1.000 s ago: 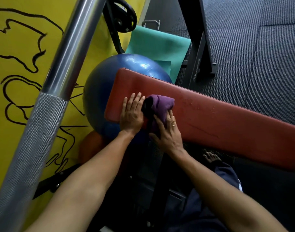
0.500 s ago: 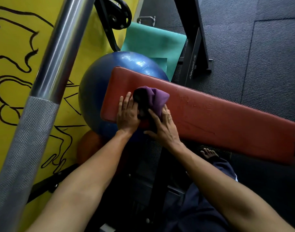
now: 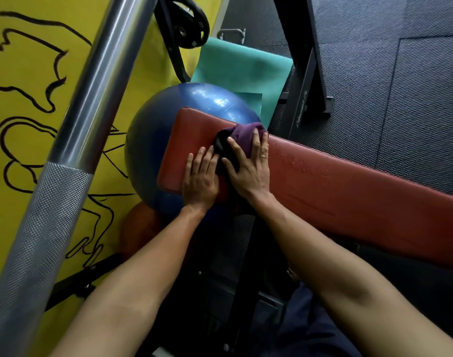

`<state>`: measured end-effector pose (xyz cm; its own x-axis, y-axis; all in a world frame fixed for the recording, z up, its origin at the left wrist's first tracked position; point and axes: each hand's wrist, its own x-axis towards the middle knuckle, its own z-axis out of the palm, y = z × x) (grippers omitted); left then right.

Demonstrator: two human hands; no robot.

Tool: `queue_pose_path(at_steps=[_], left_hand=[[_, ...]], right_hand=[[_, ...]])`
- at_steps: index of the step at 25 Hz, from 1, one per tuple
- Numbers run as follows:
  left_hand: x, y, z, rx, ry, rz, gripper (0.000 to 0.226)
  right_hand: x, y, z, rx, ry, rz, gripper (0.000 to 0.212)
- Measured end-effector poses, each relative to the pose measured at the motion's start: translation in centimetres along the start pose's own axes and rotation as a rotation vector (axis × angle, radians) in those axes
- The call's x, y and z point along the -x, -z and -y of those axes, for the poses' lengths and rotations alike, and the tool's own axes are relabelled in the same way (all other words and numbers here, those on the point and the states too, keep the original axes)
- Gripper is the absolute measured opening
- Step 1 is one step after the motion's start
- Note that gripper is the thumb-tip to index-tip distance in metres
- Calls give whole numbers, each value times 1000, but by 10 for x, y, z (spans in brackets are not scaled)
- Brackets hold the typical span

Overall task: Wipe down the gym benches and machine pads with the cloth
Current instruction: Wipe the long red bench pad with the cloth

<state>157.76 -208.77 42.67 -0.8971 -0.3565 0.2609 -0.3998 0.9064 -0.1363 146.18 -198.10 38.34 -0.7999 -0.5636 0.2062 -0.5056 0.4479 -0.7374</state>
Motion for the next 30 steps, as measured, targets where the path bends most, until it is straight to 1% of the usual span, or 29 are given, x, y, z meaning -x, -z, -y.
queue_pose_path(at_steps=[3, 5, 7, 10, 12, 13, 14, 17, 19, 20, 22, 23, 25, 26, 28, 30], left_hand=[[-1, 2, 0, -23, -12, 3, 48], [-4, 4, -3, 7, 4, 17, 50], [-8, 6, -11, 56, 34, 27, 53], [-23, 0, -24, 115, -8, 49, 53], [-36, -6, -32, 121, -45, 68, 51], [-43, -9, -36, 117, -63, 77, 51], [-49, -13, -39, 112, -79, 86, 51], [-65, -18, -47, 114, -129, 118, 51], [-75, -21, -53, 101, -188, 145, 52], [-80, -21, -58, 97, -208, 153, 52], [-86, -25, -68, 110, -198, 175, 53], [-87, -29, -71, 104, -181, 187, 54], [-82, -35, -77, 58, -154, 178, 55], [-79, -38, -77, 37, -152, 161, 55], [-79, -45, -74, 12, -168, 129, 52], [-79, -44, -74, -7, -172, 123, 51]], right_hand=[[-4, -8, -1, -17, -21, -111, 34], [10, -2, -18, -30, -31, -164, 30], [31, 10, -44, -44, -117, -168, 34], [26, 33, -73, -93, -324, -192, 36], [-1, 38, -68, -159, -378, -187, 51], [-16, 37, -59, -175, -374, -169, 57], [-27, 34, -50, -142, -363, -141, 57], [-29, 26, -44, 1, -312, -104, 47], [-15, 32, -65, 33, -293, -129, 36], [-7, 38, -80, 47, -296, -140, 34], [5, 51, -105, 54, -353, -160, 36], [5, 56, -112, 44, -413, -155, 37], [-6, 56, -105, -5, -524, -134, 38], [-18, 54, -93, -19, -536, -117, 40], [-40, 44, -64, 39, -475, -66, 45], [-55, 42, -54, 51, -397, -37, 38]])
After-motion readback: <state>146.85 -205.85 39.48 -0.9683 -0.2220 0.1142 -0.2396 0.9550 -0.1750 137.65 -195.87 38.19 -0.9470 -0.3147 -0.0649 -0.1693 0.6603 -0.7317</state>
